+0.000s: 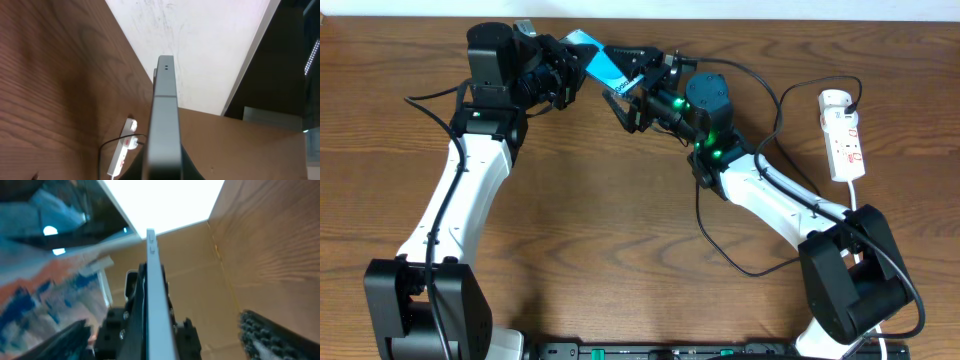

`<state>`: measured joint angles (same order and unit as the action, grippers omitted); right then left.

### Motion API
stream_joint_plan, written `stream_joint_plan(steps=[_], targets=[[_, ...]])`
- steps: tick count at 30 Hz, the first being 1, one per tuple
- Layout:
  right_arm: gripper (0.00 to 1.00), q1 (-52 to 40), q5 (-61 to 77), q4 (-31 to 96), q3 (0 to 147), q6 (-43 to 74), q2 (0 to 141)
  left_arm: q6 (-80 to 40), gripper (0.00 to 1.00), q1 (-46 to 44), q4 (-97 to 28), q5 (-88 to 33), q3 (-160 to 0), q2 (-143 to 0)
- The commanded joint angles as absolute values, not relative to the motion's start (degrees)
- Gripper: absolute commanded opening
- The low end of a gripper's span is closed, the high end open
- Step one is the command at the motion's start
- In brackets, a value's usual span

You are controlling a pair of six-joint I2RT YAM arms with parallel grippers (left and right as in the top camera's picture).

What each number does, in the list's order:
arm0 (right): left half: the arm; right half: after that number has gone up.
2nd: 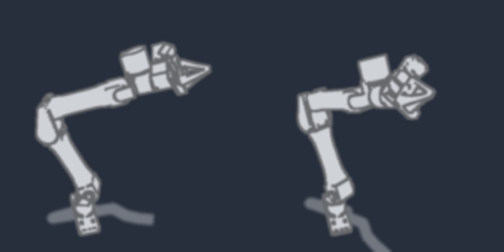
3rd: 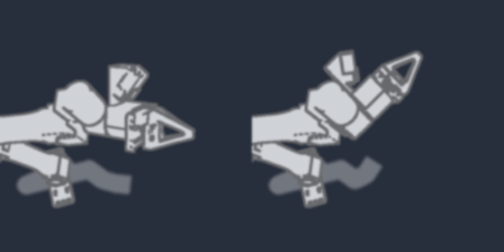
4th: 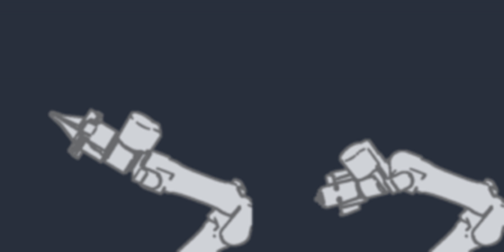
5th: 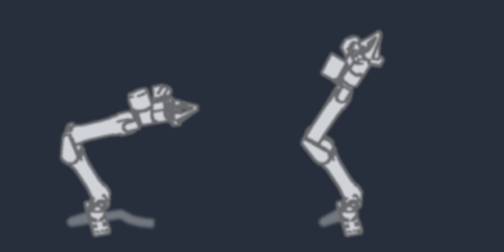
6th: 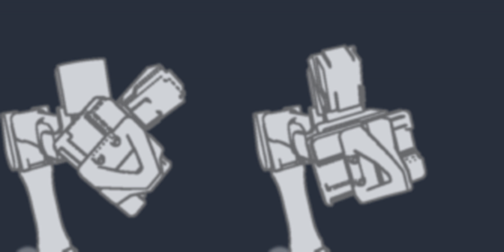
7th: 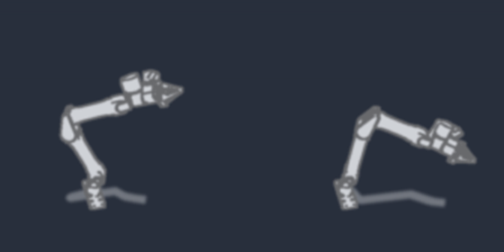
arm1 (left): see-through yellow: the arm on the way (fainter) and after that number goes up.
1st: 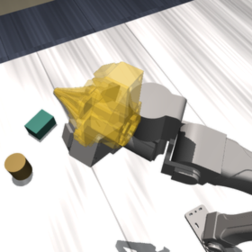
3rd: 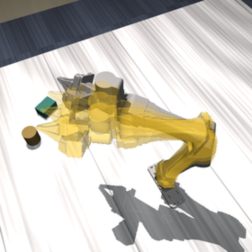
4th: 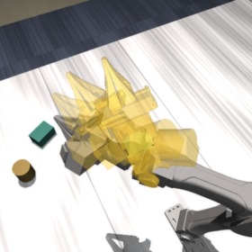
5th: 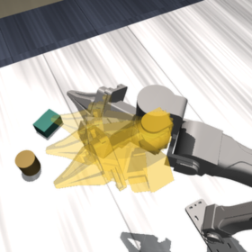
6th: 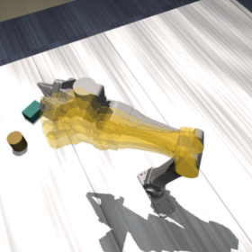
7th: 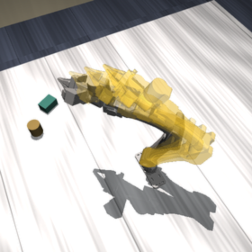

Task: Plug charger to phone and switch on socket
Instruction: 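Open the right gripper and withdraw it from the phone, then move the right gripper over the black cable's USB-C plug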

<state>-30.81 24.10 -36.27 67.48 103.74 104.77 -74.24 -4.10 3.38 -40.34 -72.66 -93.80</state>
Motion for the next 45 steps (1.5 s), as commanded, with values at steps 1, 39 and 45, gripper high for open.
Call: stream_joint_plan(steps=[1,39,45], targets=[[0.99,-29.7,24.8,-36.5,68.5,98.1,104.2,-71.5,0.08,-2.7,3.5,-41.5,-72.9,-93.6],[0.99,-19.5,10.5,35.7,71.6,25.0,92.4,-38.0,0.07,7.6,-17.1,-74.2,-72.9,-100.0],[0.99,-22.6,2.1,43.5,71.5,22.8,90.7,-34.4,0.07,3.9,-17.0,-75.8,-72.9,-104.7]])
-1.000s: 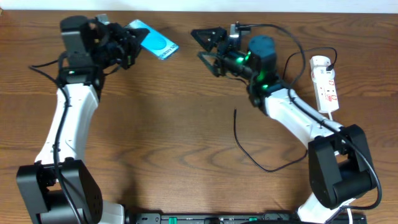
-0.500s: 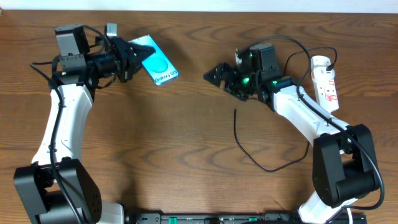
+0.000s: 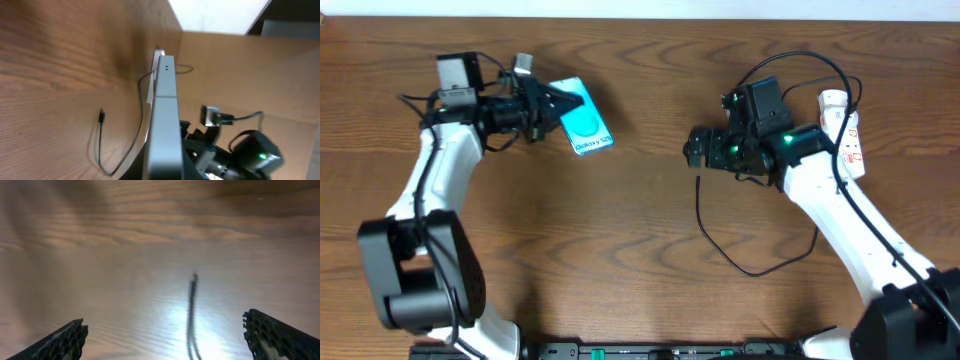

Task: Plug charger to phone and switch on socket
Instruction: 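Move the right gripper over the black cable's USB-C plug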

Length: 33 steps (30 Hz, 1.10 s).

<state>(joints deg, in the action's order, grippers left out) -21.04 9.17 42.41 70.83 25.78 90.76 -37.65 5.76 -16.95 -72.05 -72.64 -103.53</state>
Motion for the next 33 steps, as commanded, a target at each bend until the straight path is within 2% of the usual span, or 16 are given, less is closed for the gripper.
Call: stream_joint_plan(steps=[1,19,25,33], targets=[[0.99,-23.0,1.3,43.8,71.4,22.6,90.8,-34.1,0.07,3.1,-16.7,-75.9,-72.9,-105.6],[0.99,-24.2,-1.6,45.4,71.0,25.6,98.1,-30.4,0.07,-0.3,-11.0,-77.4,-72.9,-111.9],[0.99,-26.6,2.6,42.1,71.0,25.4,101.1,-30.9,0.07,-0.3,-4.7,-77.3,-72.9,-111.9],[0.99,-27.9,8.9,39.8,71.0,25.8,101.4,-37.6,0.07,-0.3,2.9,-76.7,-72.9,-111.9]])
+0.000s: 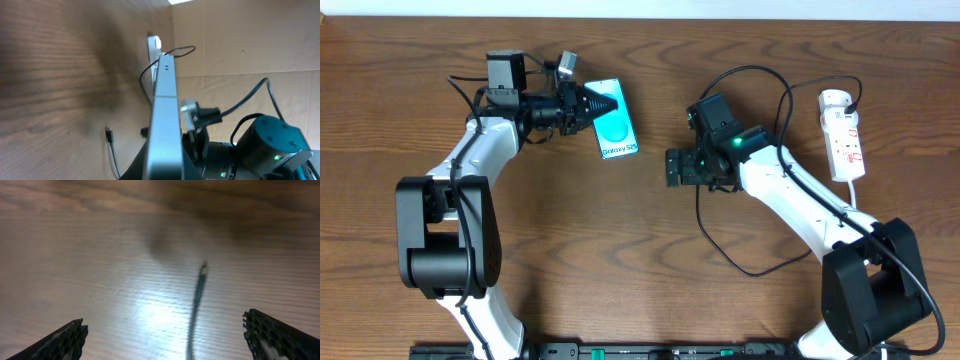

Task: Plug charger to phone and switch on socket
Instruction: 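Move the right gripper over the black cable's USB-C plug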

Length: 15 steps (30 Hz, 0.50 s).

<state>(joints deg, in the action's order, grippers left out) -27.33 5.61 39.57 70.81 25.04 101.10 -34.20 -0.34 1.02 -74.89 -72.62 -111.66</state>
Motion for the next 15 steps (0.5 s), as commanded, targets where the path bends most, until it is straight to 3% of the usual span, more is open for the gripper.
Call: stream_joint_plan(steps=[1,15], targets=[[0.99,-28.1,9.0,40.2,71.0,26.1,101.4,-39.2,0.07,-0.3,4.0,-76.4,-72.9,-111.9],[0.98,-30.6,1.3,41.2,70.3,29.8,101.4,-46.9,0.07,-0.3,13.4,-75.9,-72.9,-111.9]])
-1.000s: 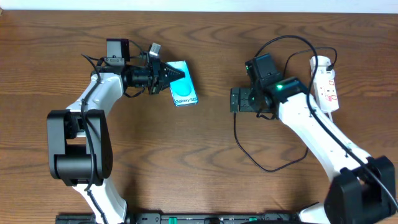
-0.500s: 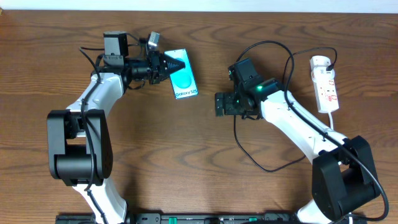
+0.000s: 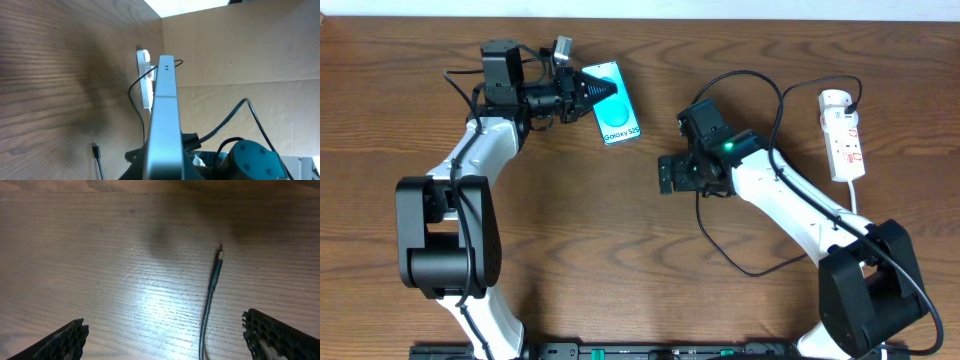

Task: Plug charger to phone and switch on socket
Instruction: 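Move the right gripper over the black cable's USB-C plug, then lower and close the right gripper on the USB-C plug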

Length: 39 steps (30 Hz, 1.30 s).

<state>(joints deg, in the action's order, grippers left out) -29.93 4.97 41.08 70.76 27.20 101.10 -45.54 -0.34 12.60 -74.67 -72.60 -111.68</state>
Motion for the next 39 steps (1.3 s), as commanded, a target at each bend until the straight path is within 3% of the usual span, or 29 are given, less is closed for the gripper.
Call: stream_joint_plan(steps=[1,19,34,39], targets=[[0.98,-30.6,0.3,41.1,70.0,30.4,101.4,-46.9,0.08,-0.3,13.7,-75.9,-72.9,-111.9],[0.9,-31.0,-5.2,39.9,67.7,41.8,106.6,-47.3,0.07,-0.3,14.5,-75.9,-72.9,-111.9],[0.7,-31.2,-4.4,37.6,67.7,42.6,109.6,-47.3,0.07,-0.3,15.0,-75.8,-72.9,-111.9],[0.68,-31.2,-6.0,36.8,67.7,42.6,109.6,-47.3,0.07,-0.3,15.2,-75.8,-72.9,-111.9]])
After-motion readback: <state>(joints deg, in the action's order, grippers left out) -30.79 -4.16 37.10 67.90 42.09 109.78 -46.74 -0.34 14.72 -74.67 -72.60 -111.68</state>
